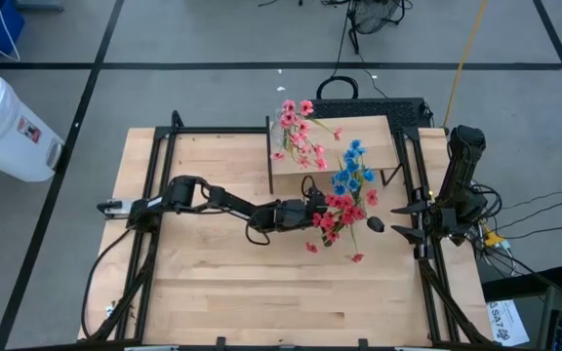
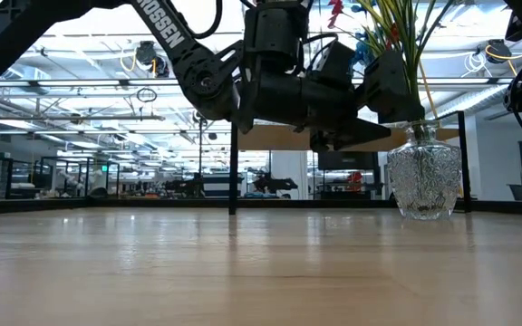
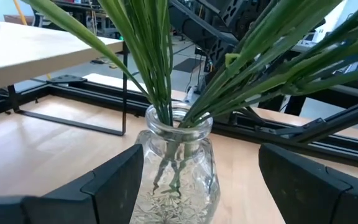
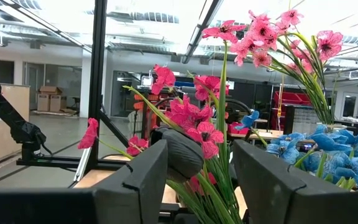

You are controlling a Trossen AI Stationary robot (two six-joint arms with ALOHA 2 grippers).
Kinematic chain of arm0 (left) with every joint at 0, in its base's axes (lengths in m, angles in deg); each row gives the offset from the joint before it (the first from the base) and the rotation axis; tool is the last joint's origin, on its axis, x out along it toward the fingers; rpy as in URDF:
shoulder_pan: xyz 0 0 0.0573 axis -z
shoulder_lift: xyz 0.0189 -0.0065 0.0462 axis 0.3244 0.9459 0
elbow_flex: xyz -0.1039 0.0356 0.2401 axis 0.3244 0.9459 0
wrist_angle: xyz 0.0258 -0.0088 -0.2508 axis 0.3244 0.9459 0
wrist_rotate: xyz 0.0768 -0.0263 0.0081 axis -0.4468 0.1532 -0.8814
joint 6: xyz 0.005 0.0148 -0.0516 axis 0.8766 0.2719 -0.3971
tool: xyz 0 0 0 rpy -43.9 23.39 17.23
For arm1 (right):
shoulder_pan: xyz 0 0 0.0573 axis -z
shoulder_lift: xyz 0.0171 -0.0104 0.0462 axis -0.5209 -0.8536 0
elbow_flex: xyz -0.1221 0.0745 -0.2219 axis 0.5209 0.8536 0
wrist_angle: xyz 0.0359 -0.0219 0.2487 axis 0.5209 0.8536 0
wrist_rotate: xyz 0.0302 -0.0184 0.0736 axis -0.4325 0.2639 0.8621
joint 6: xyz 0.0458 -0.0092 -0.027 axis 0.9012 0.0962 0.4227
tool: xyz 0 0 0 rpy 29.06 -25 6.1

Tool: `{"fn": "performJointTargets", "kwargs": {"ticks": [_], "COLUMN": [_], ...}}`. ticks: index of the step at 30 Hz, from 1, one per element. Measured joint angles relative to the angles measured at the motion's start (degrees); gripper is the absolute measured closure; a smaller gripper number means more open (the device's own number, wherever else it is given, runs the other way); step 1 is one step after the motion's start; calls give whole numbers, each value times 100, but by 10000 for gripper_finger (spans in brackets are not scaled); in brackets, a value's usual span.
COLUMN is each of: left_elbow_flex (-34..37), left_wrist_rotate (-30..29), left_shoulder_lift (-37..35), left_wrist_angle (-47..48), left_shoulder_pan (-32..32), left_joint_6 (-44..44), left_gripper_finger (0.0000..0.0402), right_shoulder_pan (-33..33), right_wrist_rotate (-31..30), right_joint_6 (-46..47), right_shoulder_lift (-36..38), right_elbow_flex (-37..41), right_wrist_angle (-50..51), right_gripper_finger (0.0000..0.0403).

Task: Pick and place flowers into a vace then onto a shelf
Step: Put the transparent flower vase on the shelf

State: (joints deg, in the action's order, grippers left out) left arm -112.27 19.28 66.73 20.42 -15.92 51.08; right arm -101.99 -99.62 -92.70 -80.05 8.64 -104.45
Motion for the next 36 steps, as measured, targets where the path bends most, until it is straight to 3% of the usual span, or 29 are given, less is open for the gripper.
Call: {"fn": "performJointTargets", "kwargs": {"ticks": [11,19,36], "left_elbow_flex": [-4,-497,-503], "left_wrist_rotate": [1,-127,26], "left_shoulder_lift": [0,-7,-9], "left_wrist_angle": [102,985,987], "left_shoulder_pan": [-47,-38,-99], "left_joint_6": [14,254,287], "left_gripper_finger": [80,80,80], "right_shoulder_pan": [0,-1,0], "right_wrist_rotate": [2,0,0], "right_joint_6": [1,1,1], "right_shoulder_lift": [0,2,2], "right_elbow_flex": [0,-1,-1], "right_wrist_angle": [0,2,0], "right_gripper_finger": [228,225,226]}}
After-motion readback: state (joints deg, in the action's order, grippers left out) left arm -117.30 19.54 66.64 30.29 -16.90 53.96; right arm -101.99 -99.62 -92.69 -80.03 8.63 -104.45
